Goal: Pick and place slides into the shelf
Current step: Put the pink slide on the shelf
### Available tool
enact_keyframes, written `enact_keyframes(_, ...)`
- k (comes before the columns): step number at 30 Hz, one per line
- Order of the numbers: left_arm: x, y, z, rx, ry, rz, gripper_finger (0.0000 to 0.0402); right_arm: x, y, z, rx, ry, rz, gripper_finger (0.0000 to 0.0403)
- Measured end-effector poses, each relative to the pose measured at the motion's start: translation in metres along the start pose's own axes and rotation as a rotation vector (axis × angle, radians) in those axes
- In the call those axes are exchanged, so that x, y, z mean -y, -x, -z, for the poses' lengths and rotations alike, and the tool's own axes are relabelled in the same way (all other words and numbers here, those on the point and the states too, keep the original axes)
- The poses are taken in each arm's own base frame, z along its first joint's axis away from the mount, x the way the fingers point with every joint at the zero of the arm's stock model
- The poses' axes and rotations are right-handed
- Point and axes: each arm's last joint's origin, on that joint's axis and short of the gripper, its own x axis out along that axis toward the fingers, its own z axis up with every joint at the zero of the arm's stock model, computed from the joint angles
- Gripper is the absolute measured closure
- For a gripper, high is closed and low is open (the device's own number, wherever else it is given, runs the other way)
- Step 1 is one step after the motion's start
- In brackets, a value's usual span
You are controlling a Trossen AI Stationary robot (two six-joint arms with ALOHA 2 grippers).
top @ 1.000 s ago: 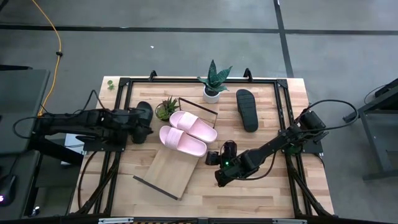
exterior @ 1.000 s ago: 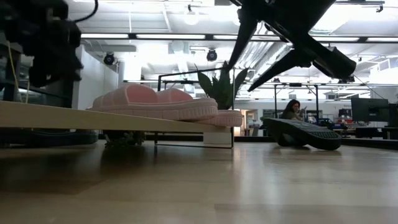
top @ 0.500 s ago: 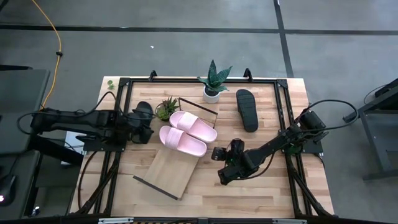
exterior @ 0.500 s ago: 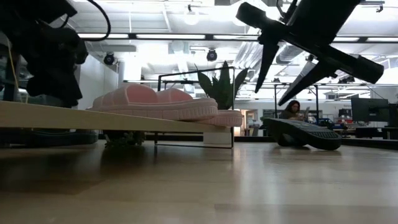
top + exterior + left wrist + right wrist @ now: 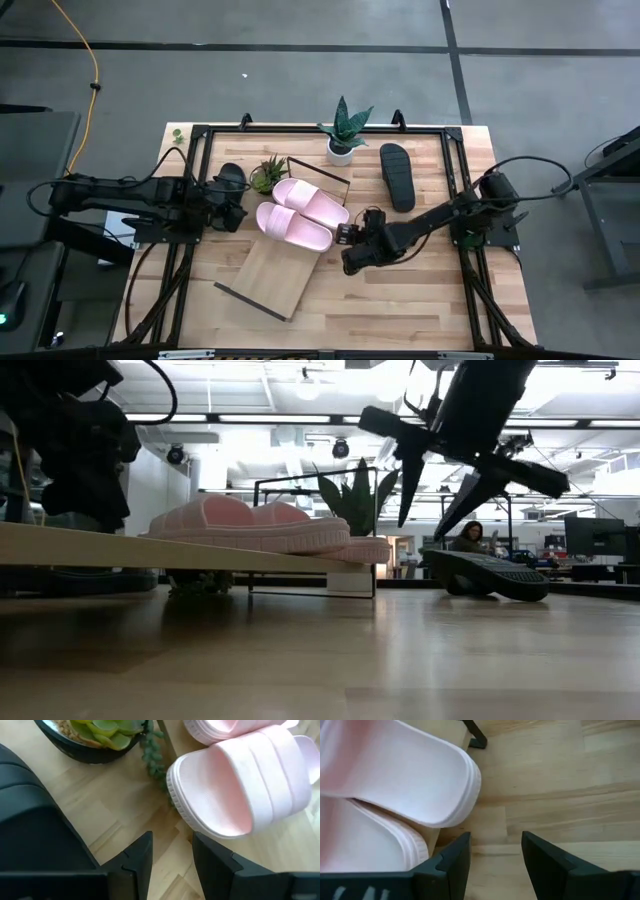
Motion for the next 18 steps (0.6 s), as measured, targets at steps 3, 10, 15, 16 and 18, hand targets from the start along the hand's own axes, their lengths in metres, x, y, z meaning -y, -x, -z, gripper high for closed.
enact_keyframes(3,0.000,0.001,0.001,-0.005,0.006,0.008,0.0275,-0.002,0.000,-0.004,-0.039,0.034,0.017,0.0235)
enact_keyframes(10,0.000,0.001,0.001,-0.006,0.006,0.008,0.0275,-0.012,-0.013,-0.017,-0.115,0.091,0.021,0.0235)
enact_keyframes(15,0.000,0.001,0.001,-0.006,0.006,0.008,0.0275,-0.011,-0.016,-0.022,-0.129,0.087,0.053,0.0235)
enact_keyframes(16,0.000,0.001,0.001,-0.005,0.006,0.008,0.0275,-0.011,-0.016,-0.022,-0.127,0.090,0.059,0.0235)
enact_keyframes(18,0.000,0.001,0.001,-0.006,0.006,0.008,0.0275,-0.009,-0.017,-0.022,-0.126,0.095,0.071,0.0235)
